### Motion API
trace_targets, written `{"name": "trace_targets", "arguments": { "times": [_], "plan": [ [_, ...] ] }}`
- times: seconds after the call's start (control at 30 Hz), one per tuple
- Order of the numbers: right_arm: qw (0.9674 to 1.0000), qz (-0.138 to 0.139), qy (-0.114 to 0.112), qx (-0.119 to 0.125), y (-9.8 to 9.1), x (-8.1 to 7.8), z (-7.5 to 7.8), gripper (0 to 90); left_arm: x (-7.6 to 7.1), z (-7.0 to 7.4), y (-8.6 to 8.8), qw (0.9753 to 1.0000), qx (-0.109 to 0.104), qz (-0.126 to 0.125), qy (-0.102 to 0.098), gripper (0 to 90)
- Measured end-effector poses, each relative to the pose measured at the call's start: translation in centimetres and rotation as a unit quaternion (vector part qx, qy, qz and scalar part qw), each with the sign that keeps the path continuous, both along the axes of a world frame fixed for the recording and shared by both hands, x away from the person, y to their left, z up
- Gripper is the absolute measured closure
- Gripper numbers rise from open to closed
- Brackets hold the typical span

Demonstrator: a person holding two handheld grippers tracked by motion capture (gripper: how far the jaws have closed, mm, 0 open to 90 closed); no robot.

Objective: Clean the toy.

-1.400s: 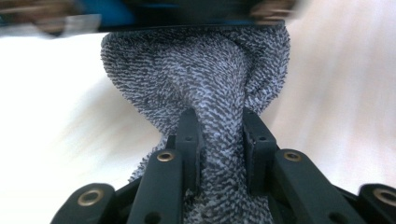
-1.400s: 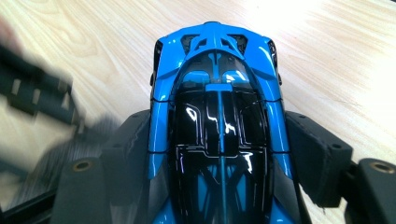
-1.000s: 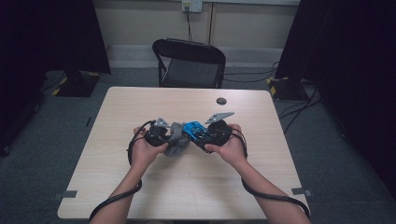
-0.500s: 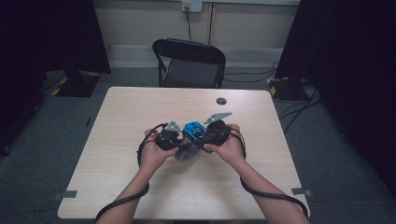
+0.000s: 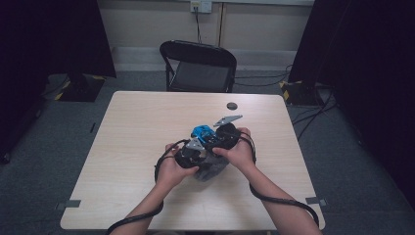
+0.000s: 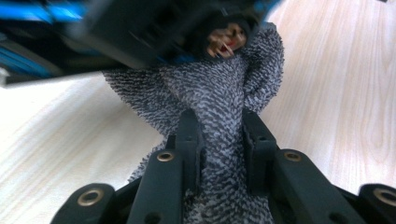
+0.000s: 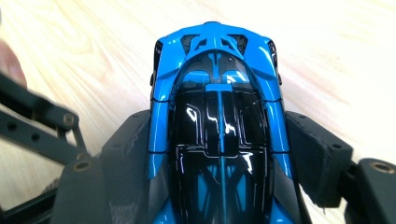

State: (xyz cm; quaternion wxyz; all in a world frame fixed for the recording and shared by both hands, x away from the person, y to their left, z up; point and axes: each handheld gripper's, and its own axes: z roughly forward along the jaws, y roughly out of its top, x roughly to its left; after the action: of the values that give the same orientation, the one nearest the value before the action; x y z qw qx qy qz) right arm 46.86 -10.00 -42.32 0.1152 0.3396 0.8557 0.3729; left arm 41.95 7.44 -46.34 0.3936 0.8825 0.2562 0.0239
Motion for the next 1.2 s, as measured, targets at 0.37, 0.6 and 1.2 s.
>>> {"name": "trace_targets", "arguments": {
  "times": [0.37, 0.6, 1.2],
  "plan": [
    [0.9998, 0.016, -0.009, 0.009, 0.0, -1.3, 1.4, 28.6, 2.1, 1.5, 5.1, 0.9946, 0.008, 0.103, -0.015, 72.3],
    [0.9997, 0.024, -0.008, 0.004, 0.0, -2.2, 1.3, 28.6, 3.1, 2.9, 6.5, 0.9916, -0.001, 0.127, -0.024, 72.2],
    [0.9999, 0.005, -0.014, -0.001, 0.7, -1.6, 0.6, 28.6, 0.4, 1.4, 1.4, 0.9993, -0.016, 0.028, -0.022, 72.3]
  ]
}}
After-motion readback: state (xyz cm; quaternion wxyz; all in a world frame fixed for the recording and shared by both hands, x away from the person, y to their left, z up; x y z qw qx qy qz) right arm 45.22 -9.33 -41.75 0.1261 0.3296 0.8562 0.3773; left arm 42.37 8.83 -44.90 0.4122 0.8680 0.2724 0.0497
